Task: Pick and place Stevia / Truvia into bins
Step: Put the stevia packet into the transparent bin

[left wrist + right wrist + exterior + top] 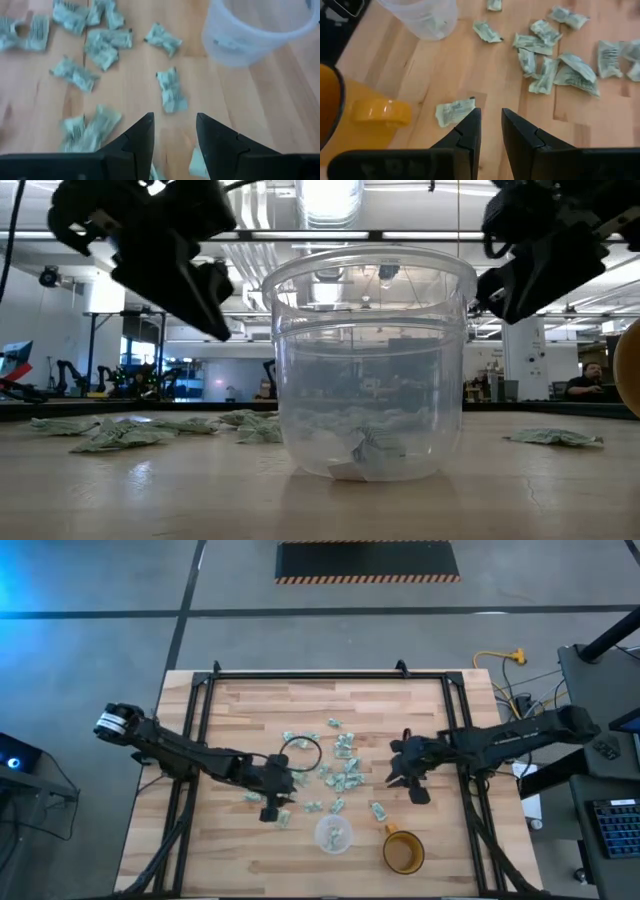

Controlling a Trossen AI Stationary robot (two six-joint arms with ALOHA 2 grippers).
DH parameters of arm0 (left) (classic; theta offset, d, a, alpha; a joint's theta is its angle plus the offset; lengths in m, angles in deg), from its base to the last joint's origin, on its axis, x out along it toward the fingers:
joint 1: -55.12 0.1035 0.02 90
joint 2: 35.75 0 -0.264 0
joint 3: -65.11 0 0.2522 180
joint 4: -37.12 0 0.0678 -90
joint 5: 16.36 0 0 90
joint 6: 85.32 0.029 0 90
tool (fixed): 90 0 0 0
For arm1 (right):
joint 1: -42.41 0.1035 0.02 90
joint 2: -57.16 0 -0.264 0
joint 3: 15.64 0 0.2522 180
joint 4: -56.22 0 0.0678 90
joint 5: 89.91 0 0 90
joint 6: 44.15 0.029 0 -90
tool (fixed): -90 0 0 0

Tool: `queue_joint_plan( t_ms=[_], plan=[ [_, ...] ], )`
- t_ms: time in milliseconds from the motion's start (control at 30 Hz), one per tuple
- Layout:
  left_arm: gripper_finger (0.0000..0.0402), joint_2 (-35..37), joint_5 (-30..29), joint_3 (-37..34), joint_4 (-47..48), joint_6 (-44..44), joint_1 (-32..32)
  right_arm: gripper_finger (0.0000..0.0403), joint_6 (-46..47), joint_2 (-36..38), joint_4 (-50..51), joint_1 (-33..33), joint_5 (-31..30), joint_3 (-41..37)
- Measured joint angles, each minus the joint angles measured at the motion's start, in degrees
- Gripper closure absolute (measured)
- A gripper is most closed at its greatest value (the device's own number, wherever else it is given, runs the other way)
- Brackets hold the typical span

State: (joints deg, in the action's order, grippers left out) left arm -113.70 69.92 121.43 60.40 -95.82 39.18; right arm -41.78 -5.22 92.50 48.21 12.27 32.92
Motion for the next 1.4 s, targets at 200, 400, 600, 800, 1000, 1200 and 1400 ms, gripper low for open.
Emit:
queue_joint_plan(
  t_ms=[200, 400, 600, 800, 1000, 1200, 1400],
  plan=[
    [0.0272, 6.15, -2.94, -6.0, -0.68, -4.15, -0.04, 0.0335, 0.31, -11.31, 1.82, 0.61, 0.97, 5.1],
    [0.0272, 10.19, -4.5, -9.87, -3.41, -5.65, -0.17, 0.0335, -1.19, -19.9, 3.94, 1.24, 6.27, 9.38],
    [0.0272, 11.67, -5.55, -10.7, -3.24, -5.77, -0.2, 0.0335, -4.71, -26.22, 3.65, 3.48, 6.53, 11.2],
    [0.0272, 11.49, -5.65, -10.64, -5.0, -5.69, -0.2, 0.0332, -5.11, -28.65, 3.67, 4.11, 6.51, 11.2],
    [0.0272, 11.49, -5.65, -10.64, -5.1, -5.66, -0.2, 0.0308, -5.73, -28.46, 2.08, 4.32, 6.47, 11.04],
    [0.0272, 11.49, -5.82, -10.64, -5.58, -5.64, -0.2, 0.027, -6.67, -30.84, 0.56, 4.96, 6.3, 10.96],
    [0.0272, 11.49, -6.1, -10.64, -5.67, -5.62, -0.2, 0.0241, -5.58, -32.94, 0.43, 4.96, 6.47, 11.7]
  ],
)
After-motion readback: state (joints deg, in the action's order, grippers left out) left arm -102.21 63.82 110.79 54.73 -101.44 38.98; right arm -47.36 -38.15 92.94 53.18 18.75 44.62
